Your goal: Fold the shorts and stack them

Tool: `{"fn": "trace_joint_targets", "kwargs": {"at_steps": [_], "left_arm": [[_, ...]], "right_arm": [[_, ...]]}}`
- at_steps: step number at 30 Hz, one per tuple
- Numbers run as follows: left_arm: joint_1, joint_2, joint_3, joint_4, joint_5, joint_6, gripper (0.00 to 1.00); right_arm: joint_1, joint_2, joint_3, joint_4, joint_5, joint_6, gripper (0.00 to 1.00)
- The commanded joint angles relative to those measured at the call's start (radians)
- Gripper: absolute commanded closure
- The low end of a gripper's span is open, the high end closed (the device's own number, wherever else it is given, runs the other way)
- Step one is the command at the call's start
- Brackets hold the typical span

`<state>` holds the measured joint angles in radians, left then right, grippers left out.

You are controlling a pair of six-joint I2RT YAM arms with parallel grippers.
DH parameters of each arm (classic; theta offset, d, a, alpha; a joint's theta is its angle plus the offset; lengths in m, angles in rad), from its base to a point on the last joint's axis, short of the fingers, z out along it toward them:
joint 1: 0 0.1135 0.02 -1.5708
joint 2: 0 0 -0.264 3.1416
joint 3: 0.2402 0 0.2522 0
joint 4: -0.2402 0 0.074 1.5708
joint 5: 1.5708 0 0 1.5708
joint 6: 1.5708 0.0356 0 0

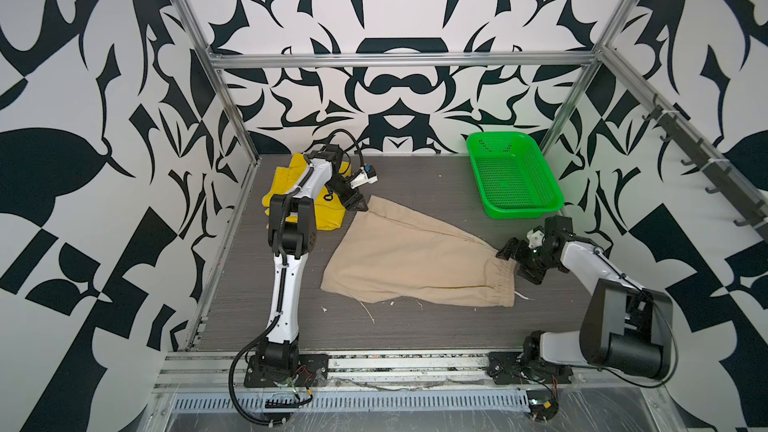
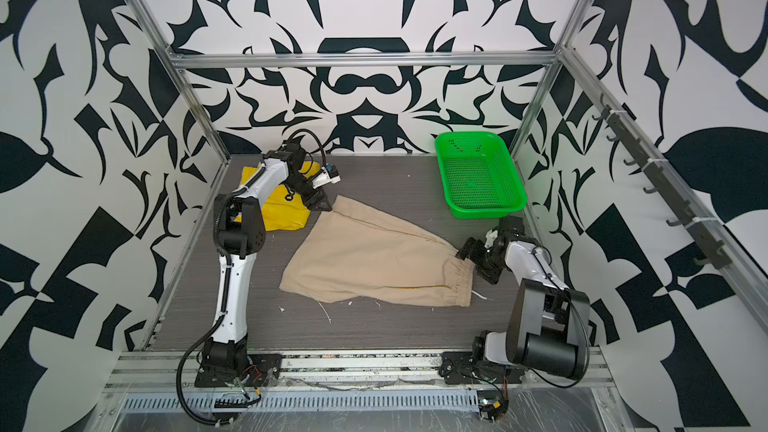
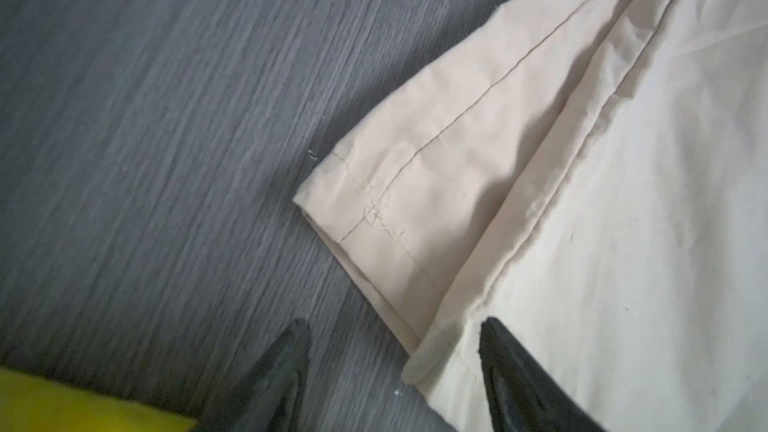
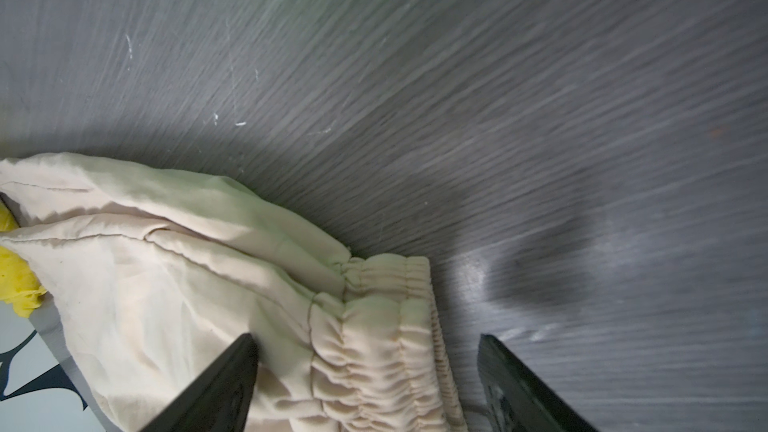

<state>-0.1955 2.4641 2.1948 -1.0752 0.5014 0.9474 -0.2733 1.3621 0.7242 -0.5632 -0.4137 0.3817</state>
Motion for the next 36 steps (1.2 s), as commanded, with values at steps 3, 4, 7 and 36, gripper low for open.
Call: {"fn": "trace_joint_targets", "kwargs": {"at_steps": [3,4,7,36], "left_arm": [[0.004,0.023,0.033,-0.096,0.043,0.06,0.32],[0.005,0.024,0.029,-0.098,0.051,0.06,0.32],[0.004,0.027,0.018,-0.096,0.067,0.063,0.34],[-0.02,-0.071,0.01,-0.181,0.013,0.055,1.0]], "right_arm": [[-0.001,-0.019,-0.004,-0.001,-0.029,-0.013,0.14],[-0.001,-0.015,-0.003,-0.003,-0.033,-0.014,0.14],[-0.001,-0.002,-0.005,0.003,-0.038,-0.015,0.15],[-0.001,-0.003,-0.009,0.026,-0.05,0.009,0.34]]}}
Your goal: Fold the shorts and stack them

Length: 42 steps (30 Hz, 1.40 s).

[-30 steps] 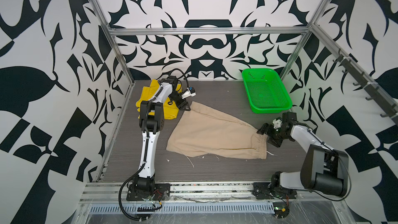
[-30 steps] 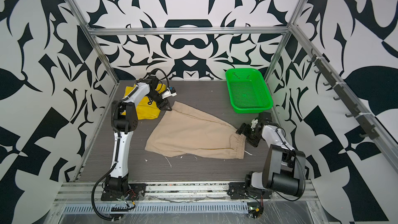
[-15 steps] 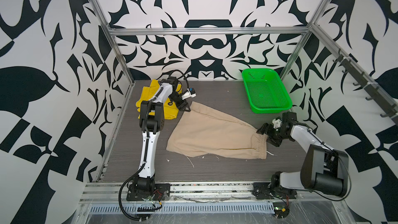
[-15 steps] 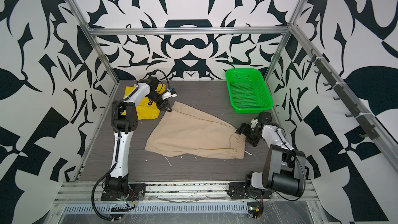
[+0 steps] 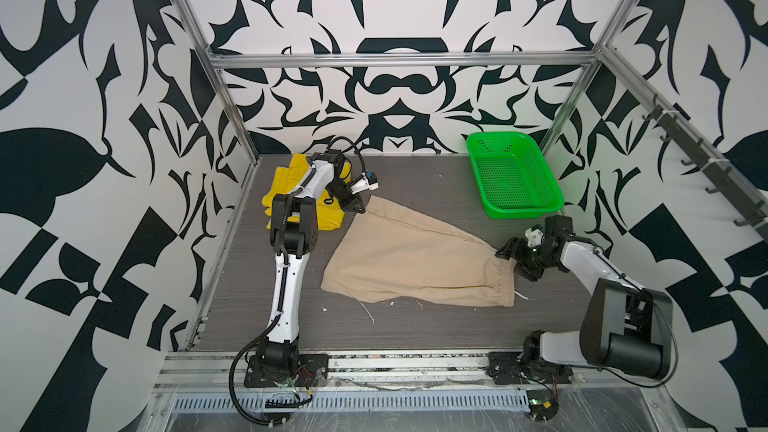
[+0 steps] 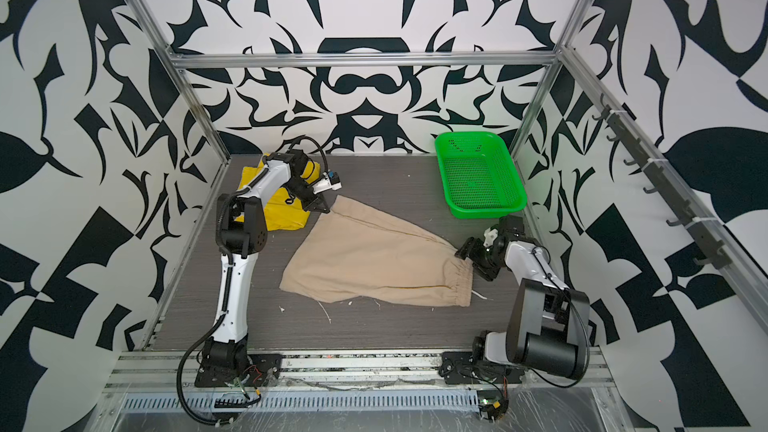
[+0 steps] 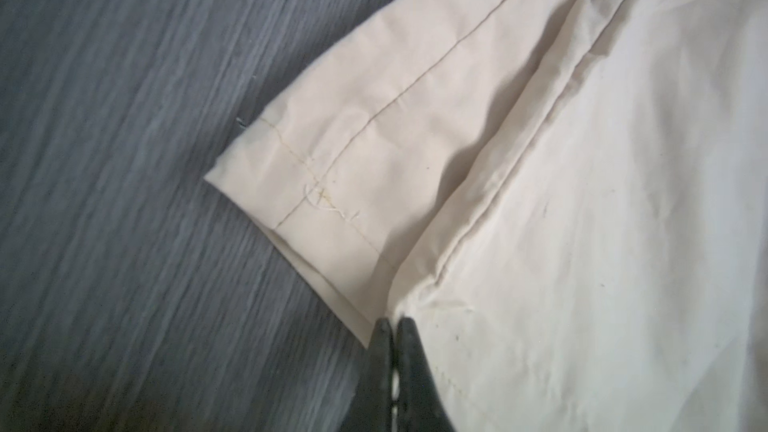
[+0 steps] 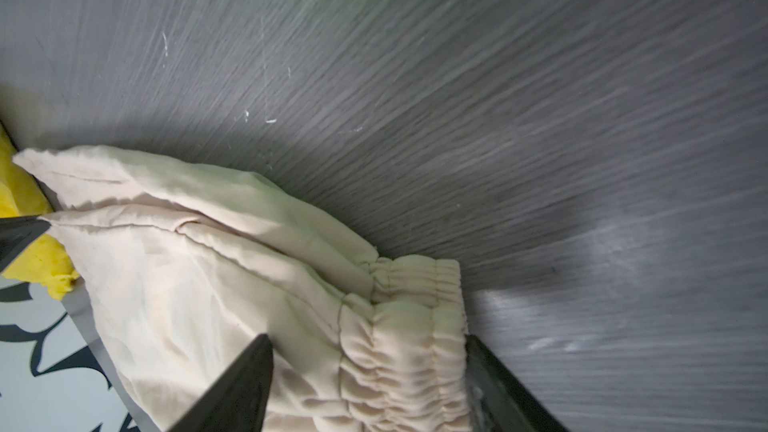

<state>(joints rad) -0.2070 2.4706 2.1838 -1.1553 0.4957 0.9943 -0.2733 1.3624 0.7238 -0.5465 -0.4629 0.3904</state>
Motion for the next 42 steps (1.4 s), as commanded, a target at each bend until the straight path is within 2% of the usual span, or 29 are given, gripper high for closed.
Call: {"fn": "trace_joint_targets", "kwargs": {"at_steps": [1,4,6,9,11,16,23,29,35,42], "left_arm": [[-0.012,-0.098,0.034,-0.113,0.018,0.002,1.0],[-0.027,-0.166,0.042,-0.112,0.01,-0.015,1.0],[-0.038,-0.207,0.042,-0.097,-0.006,-0.032,1.0],[-0.058,-0.263,0.043,-0.063,-0.028,-0.067,1.0],[-0.069,-0.288,0.051,-0.04,-0.035,-0.101,1.0],[-0.096,-0.34,0.074,0.001,-0.055,-0.166,1.0],[-0.115,-0.364,0.07,0.143,-0.12,-0.277,1.0],[-0.115,-0.275,0.139,0.194,-0.13,-0.337,1.0],[-0.116,-0.212,0.154,0.334,-0.08,-0.43,0.99],[-0.128,-0.026,0.252,0.429,-0.141,-0.508,0.95]], "right_arm": [[-0.001,-0.002,-0.009,0.008,0.007,0.002,0.39],[-0.001,0.002,-0.008,0.007,0.02,0.006,0.51],[-0.001,0.004,-0.009,0.009,0.026,0.01,0.62],[-0.001,0.001,-0.009,0.013,0.036,0.02,0.84],[-0.002,-0.008,-0.009,0.011,0.039,0.027,0.89],[-0.001,-0.054,-0.002,0.006,0.047,0.042,0.92],[-0.002,-0.09,0.011,-0.001,0.051,0.062,0.92],[-0.001,-0.098,0.009,0.003,0.064,0.073,0.93],[-0.002,-0.068,0.002,0.007,0.082,0.084,0.93],[0.0,-0.018,-0.002,0.019,0.106,0.106,0.93]]}}
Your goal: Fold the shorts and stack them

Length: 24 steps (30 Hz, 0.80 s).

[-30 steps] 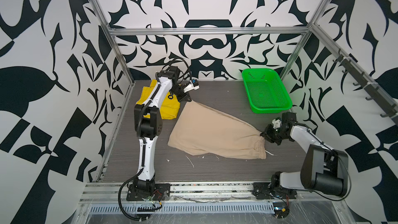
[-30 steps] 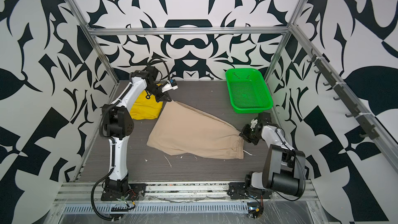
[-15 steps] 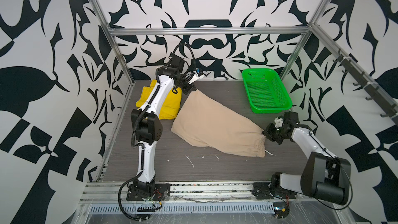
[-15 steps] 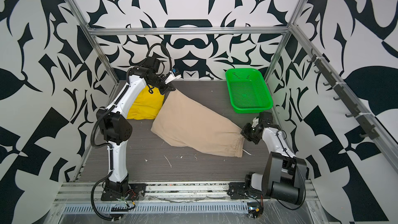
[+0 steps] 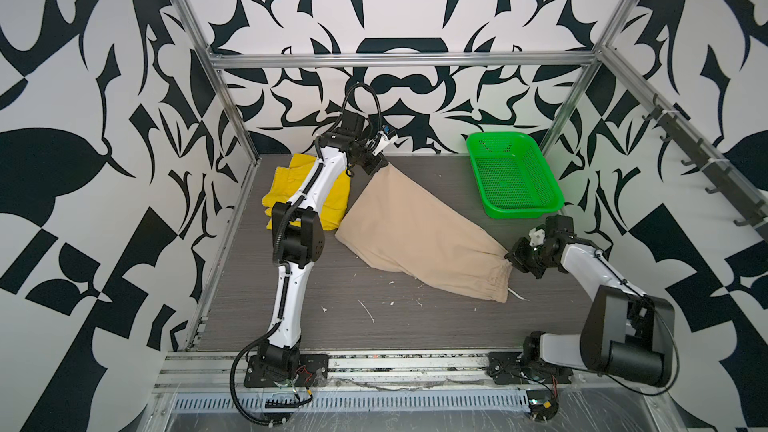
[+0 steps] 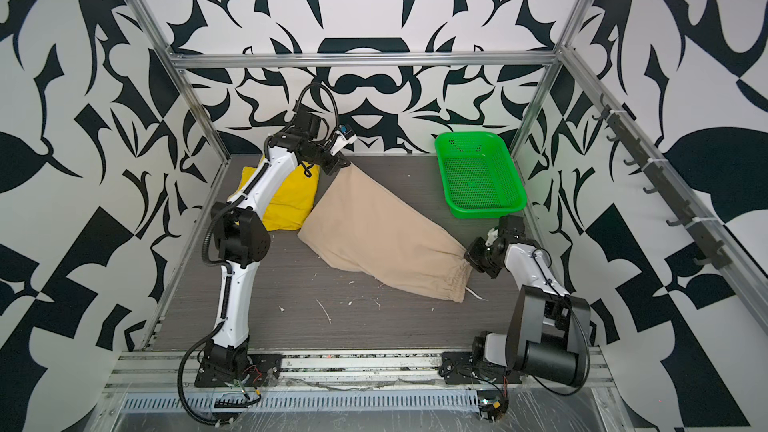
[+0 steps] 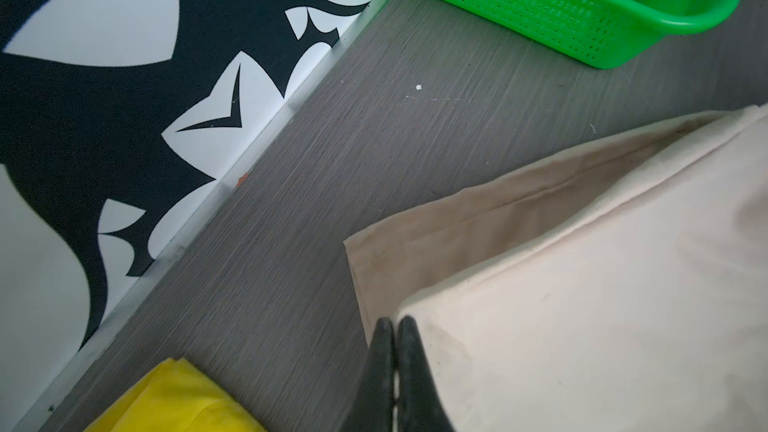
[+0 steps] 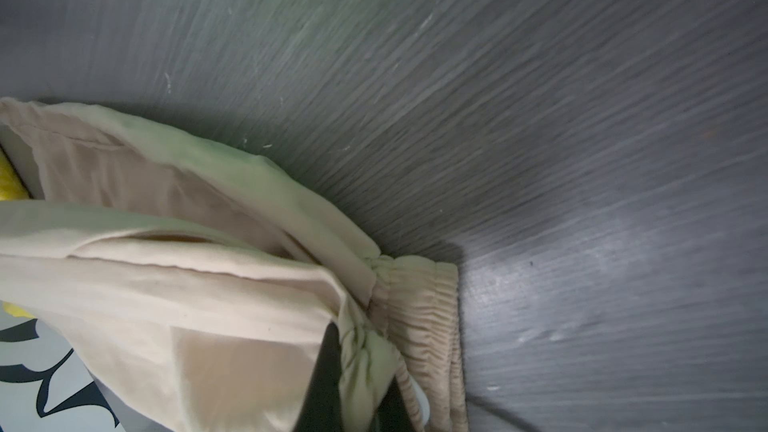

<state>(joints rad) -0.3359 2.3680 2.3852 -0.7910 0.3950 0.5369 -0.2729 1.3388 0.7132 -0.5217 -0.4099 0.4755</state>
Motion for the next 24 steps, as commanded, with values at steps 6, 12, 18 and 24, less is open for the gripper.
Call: {"fn": "trace_joint_targets", "kwargs": {"at_steps": [6,12,18,24], "left_arm": [[-0.024,0.223,0.084,0.092,-0.111,-0.085,0.79],[-0.041,0.205,0.058,0.128,-0.193,-0.121,0.36],[-0.049,-0.014,-0.094,0.136,-0.284,-0.157,0.25],[-0.079,-0.257,-0.37,0.145,-0.278,-0.359,0.21]], "right_arm": [[-0.002,0.002,0.012,-0.005,0.07,0.029,0.8],[-0.002,-0.078,0.05,-0.059,0.098,0.037,0.48],[0.005,-0.202,0.128,-0.155,0.142,0.029,0.35],[0.183,-0.257,0.188,-0.159,0.203,0.034,0.35]]}}
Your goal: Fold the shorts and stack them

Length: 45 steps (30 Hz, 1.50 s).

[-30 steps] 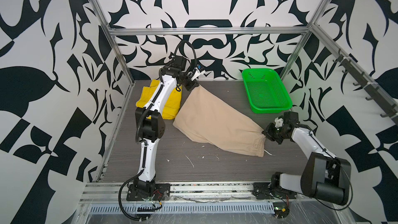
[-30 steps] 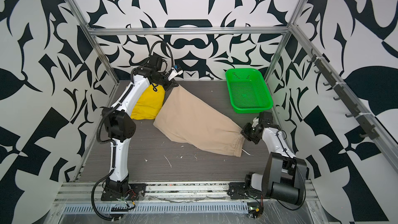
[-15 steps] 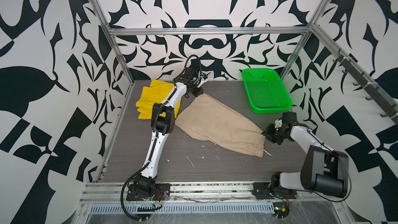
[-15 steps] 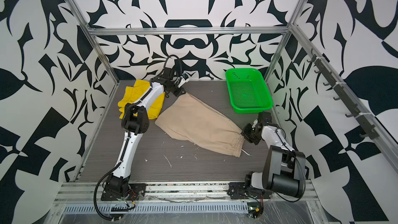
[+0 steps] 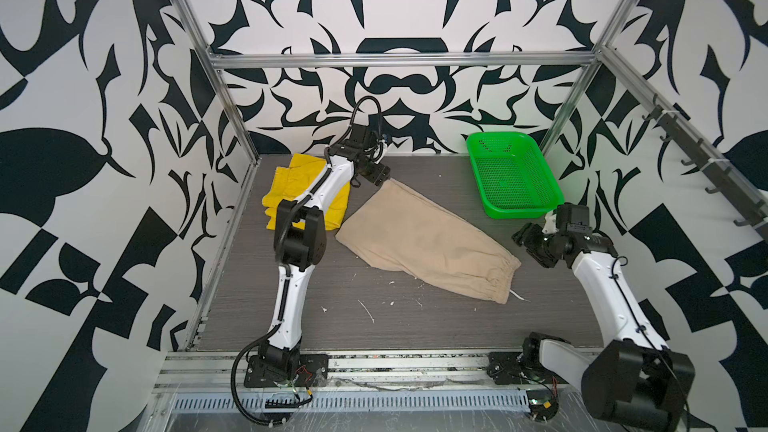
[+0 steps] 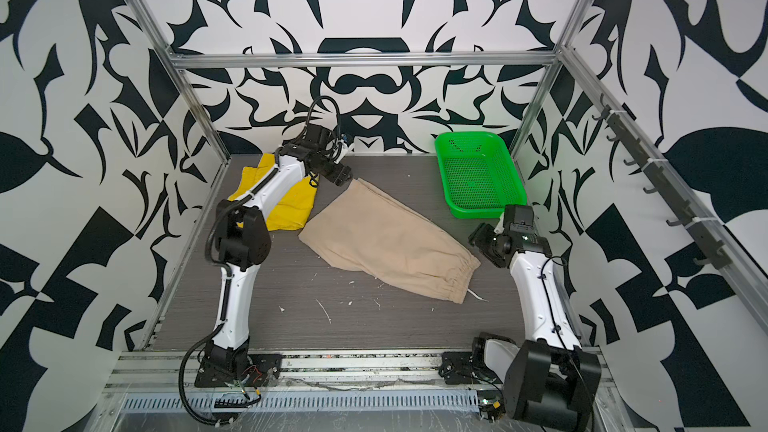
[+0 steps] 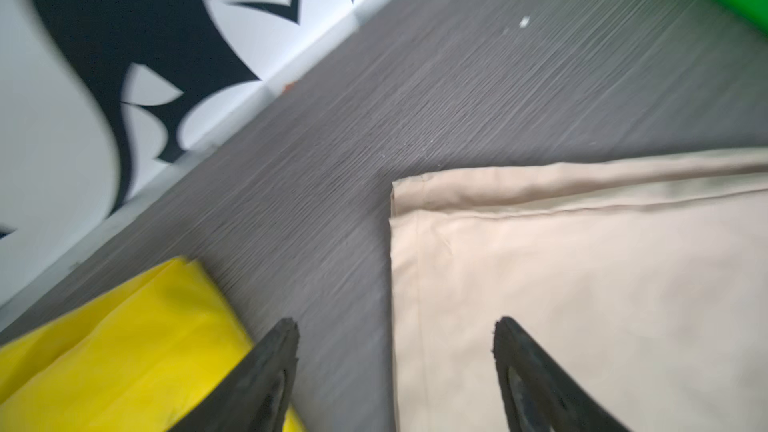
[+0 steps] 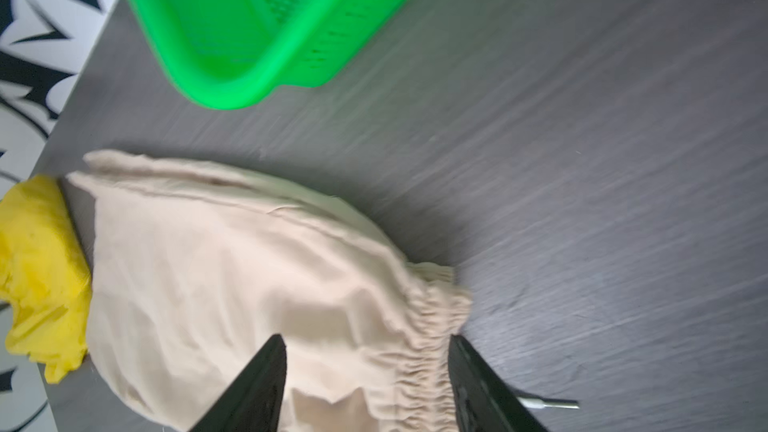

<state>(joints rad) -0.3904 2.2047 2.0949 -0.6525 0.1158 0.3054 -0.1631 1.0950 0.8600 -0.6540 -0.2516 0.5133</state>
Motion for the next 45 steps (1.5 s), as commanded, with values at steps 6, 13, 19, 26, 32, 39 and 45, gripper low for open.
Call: {"fn": "trace_joint_targets", "kwargs": {"at_steps": [6,13,19,26,32,39,45], "left_arm": [[-0.039,-0.199,-0.43,0.116,0.078,-0.365,0.21],[-0.04,-0.23,-0.693,0.21,0.096,-0.51,0.21],[-0.043,-0.265,-0.857,0.225,0.041,-0.609,0.21],[-0.117,-0.41,-1.096,0.225,-0.035,-0.746,0.21],[-0.257,-0.61,-1.266,0.191,-0.14,-0.936,0.2],[-0.304,-0.854,-1.264,0.159,-0.198,-0.983,0.19],[-0.304,-0.785,-1.123,0.216,-0.183,-0.866,0.18]], "right_arm": [[0.307,0.078,-0.004,0.168,-0.03,0.074,0.36],[0.349,0.256,-0.078,0.256,-0.066,0.109,0.36],[0.265,0.353,-0.121,0.244,-0.058,0.075,0.35],[0.213,0.36,-0.109,0.213,-0.058,-0.002,0.35],[0.213,0.348,-0.083,0.21,-0.111,-0.044,0.35],[0.166,0.23,-0.025,0.182,-0.156,-0.071,0.33],[-0.077,0.175,-0.058,0.159,-0.242,-0.058,0.33]]}}
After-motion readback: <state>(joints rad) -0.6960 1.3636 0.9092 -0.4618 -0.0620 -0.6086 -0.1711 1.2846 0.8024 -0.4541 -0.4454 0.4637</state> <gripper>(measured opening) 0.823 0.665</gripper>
